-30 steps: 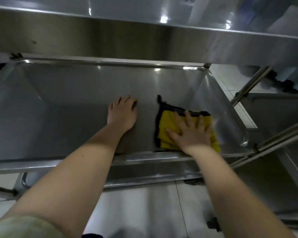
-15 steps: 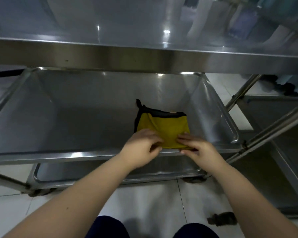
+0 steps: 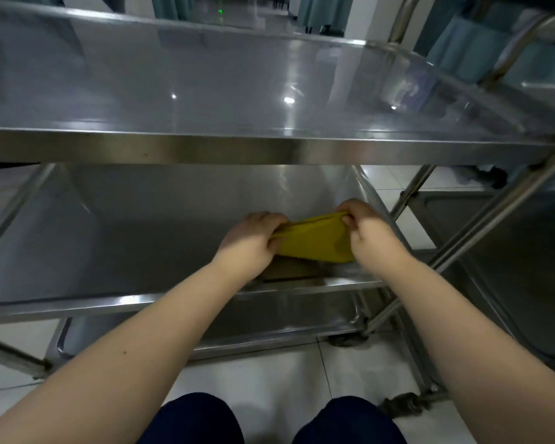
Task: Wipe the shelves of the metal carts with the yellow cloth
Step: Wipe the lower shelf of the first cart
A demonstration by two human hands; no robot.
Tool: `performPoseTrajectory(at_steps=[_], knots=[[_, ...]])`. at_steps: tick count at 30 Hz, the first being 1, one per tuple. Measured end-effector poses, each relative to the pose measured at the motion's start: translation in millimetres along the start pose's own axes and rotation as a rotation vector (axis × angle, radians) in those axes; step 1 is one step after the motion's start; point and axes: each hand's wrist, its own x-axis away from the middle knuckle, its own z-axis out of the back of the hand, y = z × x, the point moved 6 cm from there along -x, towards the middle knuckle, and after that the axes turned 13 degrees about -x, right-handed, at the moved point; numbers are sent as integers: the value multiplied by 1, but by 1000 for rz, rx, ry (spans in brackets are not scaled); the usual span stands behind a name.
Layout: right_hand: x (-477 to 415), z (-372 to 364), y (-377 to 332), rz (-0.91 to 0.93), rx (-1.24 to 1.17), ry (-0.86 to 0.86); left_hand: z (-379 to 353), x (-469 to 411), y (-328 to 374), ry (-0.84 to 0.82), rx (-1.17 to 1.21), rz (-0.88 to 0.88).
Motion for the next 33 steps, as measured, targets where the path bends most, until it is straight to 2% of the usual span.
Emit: performPoseTrajectory(at_steps=[5,8,16,21,24,27,31,33], knots=[[68,25,-16,190,-35,-70,25,41,34,141,-35,-223],[110,9,8,194,-42,-56,-9,79,45,102,-27,-301],[146,-105,156,42,-84,-170,-181,112,19,-233,-19,-134],[122,-157,225,-30,-102,-124,-261,86,-7,-320,-42,-59],[74,-163,251,-95,-11,-102,-277,46,-27,-299,-87,82],[26,-162,259,-73,-12,-82,-268,6,-35,-139,-97,174],[9,-162,281,-59,-55,100,-284,-8,-30,52,-99,114],[24,-178,307,-17,-37,112,-319,-2,-30,1,-97,106]])
